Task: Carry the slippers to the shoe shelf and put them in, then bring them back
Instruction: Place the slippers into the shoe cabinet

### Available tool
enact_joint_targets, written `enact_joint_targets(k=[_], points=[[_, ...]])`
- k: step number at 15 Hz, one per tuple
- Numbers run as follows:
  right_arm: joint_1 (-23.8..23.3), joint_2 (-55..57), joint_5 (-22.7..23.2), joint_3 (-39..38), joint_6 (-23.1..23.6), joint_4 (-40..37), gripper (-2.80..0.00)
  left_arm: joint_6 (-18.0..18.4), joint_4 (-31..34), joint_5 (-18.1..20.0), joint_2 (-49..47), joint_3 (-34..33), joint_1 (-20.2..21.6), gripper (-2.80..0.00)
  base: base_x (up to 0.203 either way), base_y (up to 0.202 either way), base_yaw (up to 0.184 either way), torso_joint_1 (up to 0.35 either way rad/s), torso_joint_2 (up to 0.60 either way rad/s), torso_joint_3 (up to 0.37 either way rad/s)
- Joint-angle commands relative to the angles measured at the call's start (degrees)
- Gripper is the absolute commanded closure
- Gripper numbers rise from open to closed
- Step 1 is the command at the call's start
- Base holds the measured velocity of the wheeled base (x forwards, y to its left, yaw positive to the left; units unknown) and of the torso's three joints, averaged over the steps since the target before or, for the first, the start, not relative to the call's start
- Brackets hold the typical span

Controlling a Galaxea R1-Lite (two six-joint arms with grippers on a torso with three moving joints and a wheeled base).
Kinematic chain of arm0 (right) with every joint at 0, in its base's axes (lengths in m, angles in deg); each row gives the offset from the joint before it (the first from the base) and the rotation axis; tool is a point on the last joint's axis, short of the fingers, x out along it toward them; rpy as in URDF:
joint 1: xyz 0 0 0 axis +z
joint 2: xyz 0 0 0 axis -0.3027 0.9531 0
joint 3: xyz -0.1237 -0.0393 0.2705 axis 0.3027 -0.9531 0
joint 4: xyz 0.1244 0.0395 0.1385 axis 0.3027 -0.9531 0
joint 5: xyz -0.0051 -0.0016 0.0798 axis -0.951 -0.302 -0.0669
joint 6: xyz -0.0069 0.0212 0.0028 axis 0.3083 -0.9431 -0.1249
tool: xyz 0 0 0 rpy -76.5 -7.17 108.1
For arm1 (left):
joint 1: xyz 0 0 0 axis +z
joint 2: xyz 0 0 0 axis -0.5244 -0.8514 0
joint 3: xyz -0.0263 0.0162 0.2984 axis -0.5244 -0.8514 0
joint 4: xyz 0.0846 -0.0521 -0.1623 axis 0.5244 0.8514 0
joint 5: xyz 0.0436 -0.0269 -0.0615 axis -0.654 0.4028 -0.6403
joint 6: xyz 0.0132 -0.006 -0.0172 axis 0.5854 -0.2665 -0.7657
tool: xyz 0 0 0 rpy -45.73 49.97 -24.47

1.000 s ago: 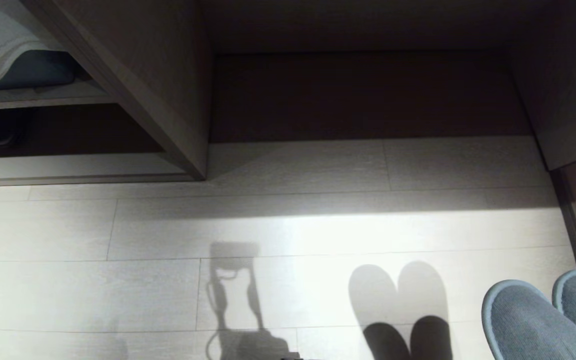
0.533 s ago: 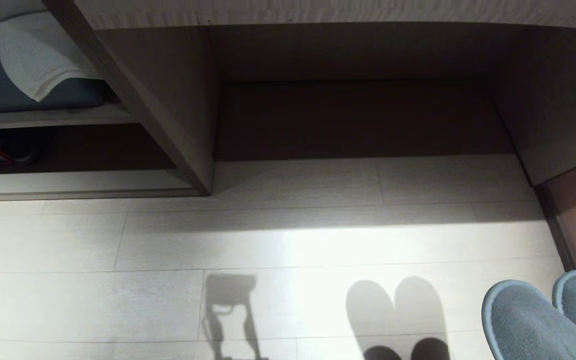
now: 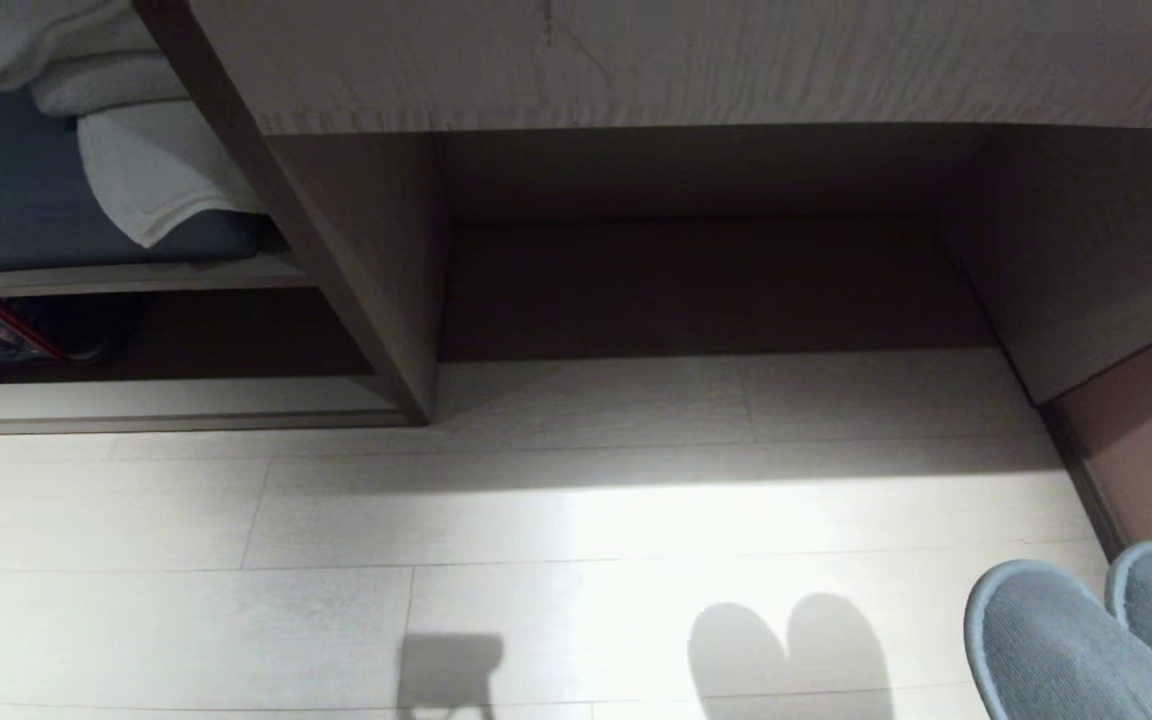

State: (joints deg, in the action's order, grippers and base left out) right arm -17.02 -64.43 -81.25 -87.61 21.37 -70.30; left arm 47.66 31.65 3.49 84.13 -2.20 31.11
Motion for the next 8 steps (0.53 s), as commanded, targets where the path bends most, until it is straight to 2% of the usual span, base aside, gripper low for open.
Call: enact_joint_targets(k=[1, 8], points=[[0.02, -0.01, 0.02, -0.07, 0.03, 0.04, 0.0, -0.04, -0.04, -0.04, -0.05, 0.0, 0.0, 0.0, 0.0, 0.0, 0.0, -0.007, 0.0, 0.207], [0.0, -0.01, 0.02, -0.05, 0.03, 0.04, 0.0, -0.04, -0.04, -0.04, -0.05, 0.0, 0.0, 0.0, 0.0, 0.0, 0.0, 0.001, 0.0, 0.2]])
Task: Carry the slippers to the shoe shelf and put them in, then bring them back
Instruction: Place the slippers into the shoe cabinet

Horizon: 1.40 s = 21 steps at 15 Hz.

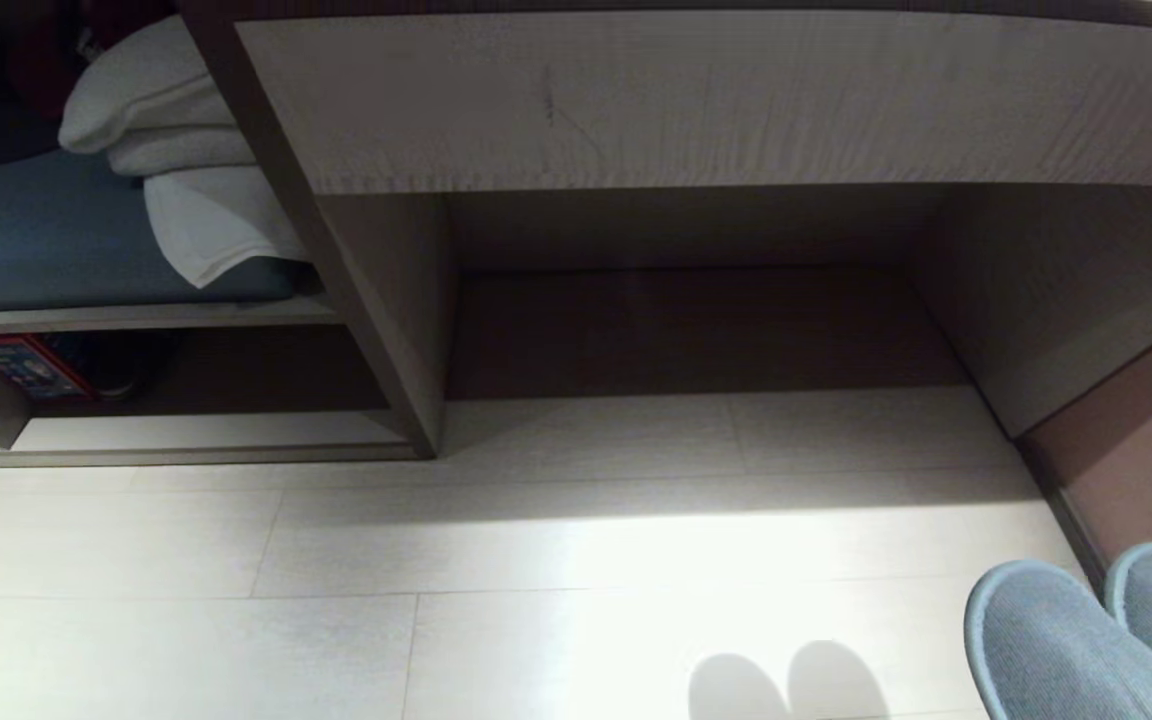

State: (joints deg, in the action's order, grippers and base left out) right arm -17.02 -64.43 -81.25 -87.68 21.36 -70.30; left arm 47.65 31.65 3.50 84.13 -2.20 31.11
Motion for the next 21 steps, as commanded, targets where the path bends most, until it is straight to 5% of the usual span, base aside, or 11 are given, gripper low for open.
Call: enact_joint_targets(k=[1, 21], points=[[0.02, -0.01, 0.02, 0.0, 0.04, 0.04, 0.0, -0.03, -0.04, -0.05, -0.05, 0.0, 0.0, 0.0, 0.0, 0.0, 0.0, -0.001, 0.0, 0.201], [0.02, -0.01, 0.02, 0.0, 0.04, 0.04, 0.0, -0.03, -0.04, -0.05, -0.05, 0.0, 0.0, 0.0, 0.0, 0.0, 0.0, 0.002, 0.0, 0.203]])
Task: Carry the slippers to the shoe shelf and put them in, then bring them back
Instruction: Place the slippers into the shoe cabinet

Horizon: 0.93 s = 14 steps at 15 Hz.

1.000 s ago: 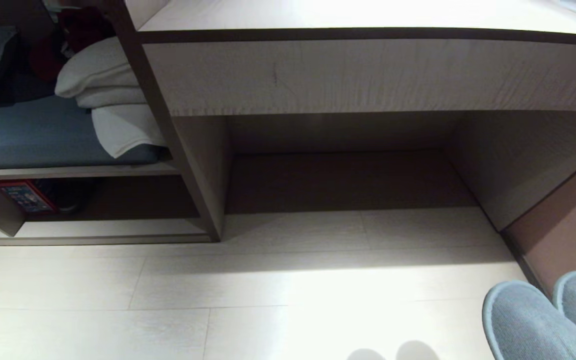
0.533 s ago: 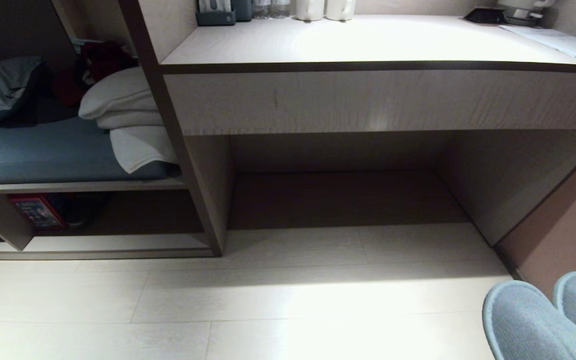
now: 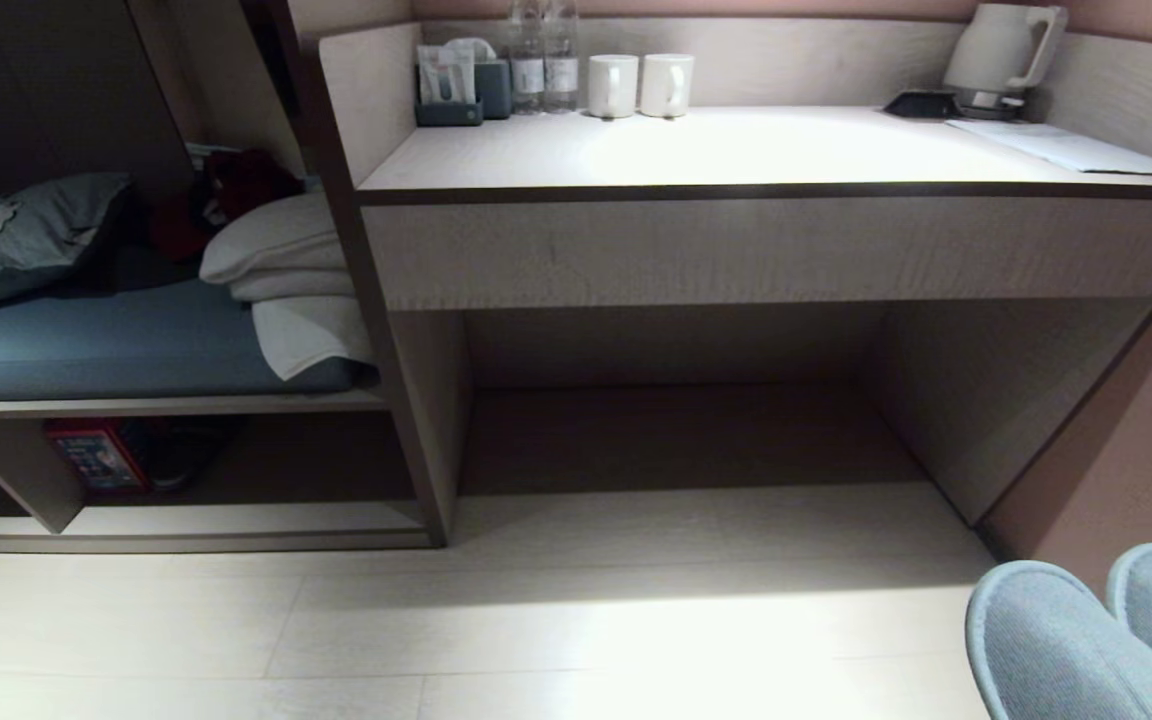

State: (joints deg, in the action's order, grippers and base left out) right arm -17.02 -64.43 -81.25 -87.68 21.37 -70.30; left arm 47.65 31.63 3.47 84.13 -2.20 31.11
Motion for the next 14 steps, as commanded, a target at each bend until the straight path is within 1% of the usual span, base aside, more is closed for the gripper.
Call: enact_joint_targets(k=[1, 5, 14], points=[[0.02, -0.01, 0.02, 0.0, 0.03, 0.04, 0.0, -0.03, -0.01, -0.02, -0.05, 0.0, 0.0, 0.0, 0.0, 0.0, 0.0, 0.005, 0.0, 0.202], [0.02, -0.01, 0.02, 0.0, 0.03, 0.04, 0.0, 0.06, -0.01, -0.02, -0.05, 0.0, 0.0, 0.0, 0.0, 0.0, 0.0, 0.003, 0.0, 0.194], [0.02, -0.01, 0.02, 0.0, 0.03, 0.04, 0.0, 0.06, -0.01, -0.02, -0.05, 0.0, 0.0, 0.0, 0.0, 0.0, 0.0, 0.0, 0.0, 0.02]])
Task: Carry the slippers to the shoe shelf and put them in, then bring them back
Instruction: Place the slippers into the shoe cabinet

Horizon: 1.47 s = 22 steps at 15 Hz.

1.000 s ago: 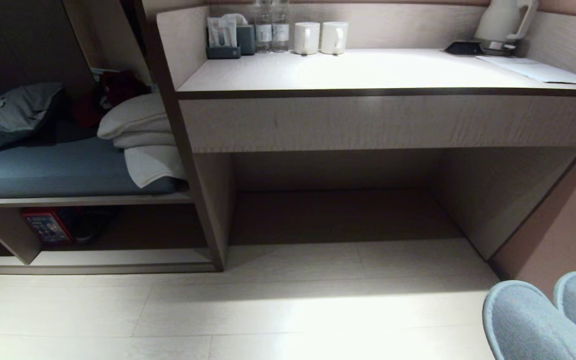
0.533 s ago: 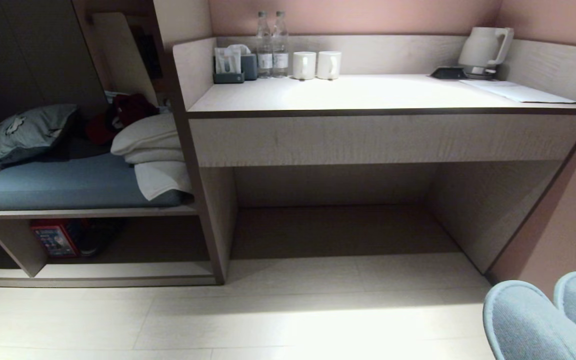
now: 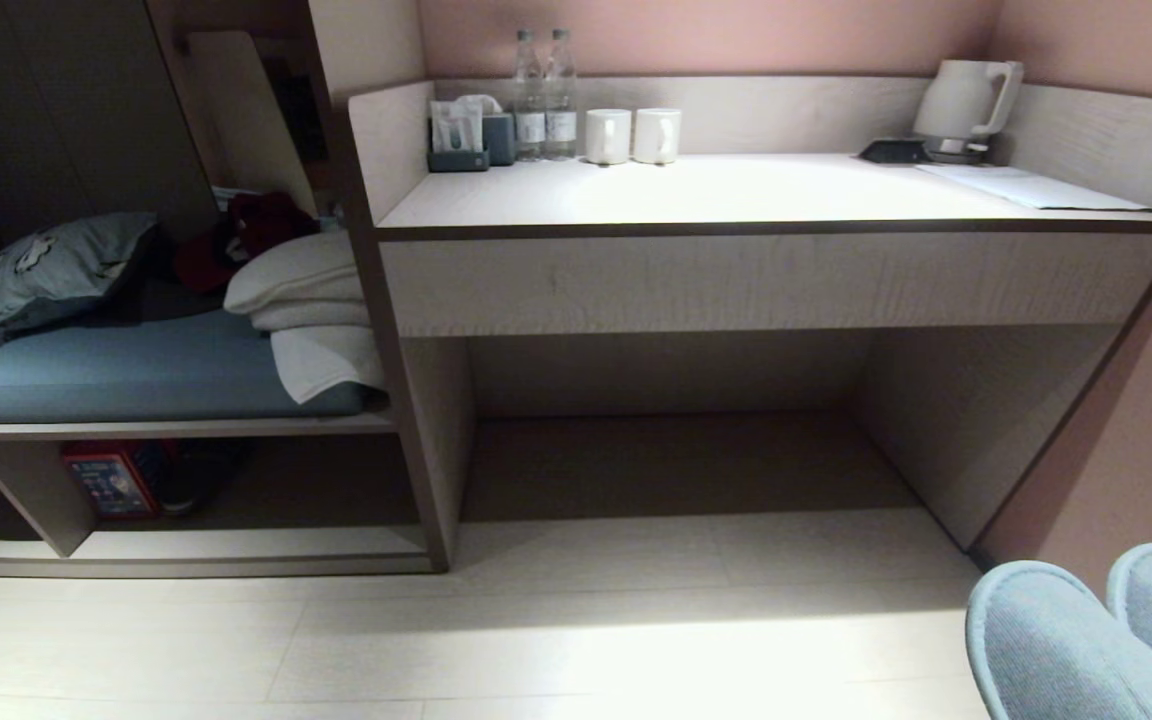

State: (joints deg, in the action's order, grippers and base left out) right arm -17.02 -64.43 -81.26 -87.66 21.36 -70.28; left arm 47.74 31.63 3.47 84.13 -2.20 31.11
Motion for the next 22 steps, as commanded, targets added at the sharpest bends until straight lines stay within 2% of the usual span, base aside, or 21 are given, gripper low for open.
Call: enact_joint_targets(k=[1, 9, 22], points=[[0.02, -0.01, 0.03, -0.02, 0.04, 0.03, 0.0, -0.04, -0.01, -0.02, -0.05, 0.0, 0.0, 0.0, 0.0, 0.0, 0.0, 0.0, 0.0, 0.0], [0.02, -0.01, 0.03, -0.02, 0.04, 0.03, 0.0, -0.06, -0.01, -0.02, -0.05, 0.0, 0.0, 0.0, 0.001, 0.008, -0.002, 0.001, 0.0, 0.0], [0.02, -0.01, 0.03, -0.02, 0.04, 0.03, 0.0, -0.13, -0.01, -0.02, -0.05, 0.0, 0.0, 0.0, 0.0, 0.19, -0.003, 0.001, 0.0, 0.001]])
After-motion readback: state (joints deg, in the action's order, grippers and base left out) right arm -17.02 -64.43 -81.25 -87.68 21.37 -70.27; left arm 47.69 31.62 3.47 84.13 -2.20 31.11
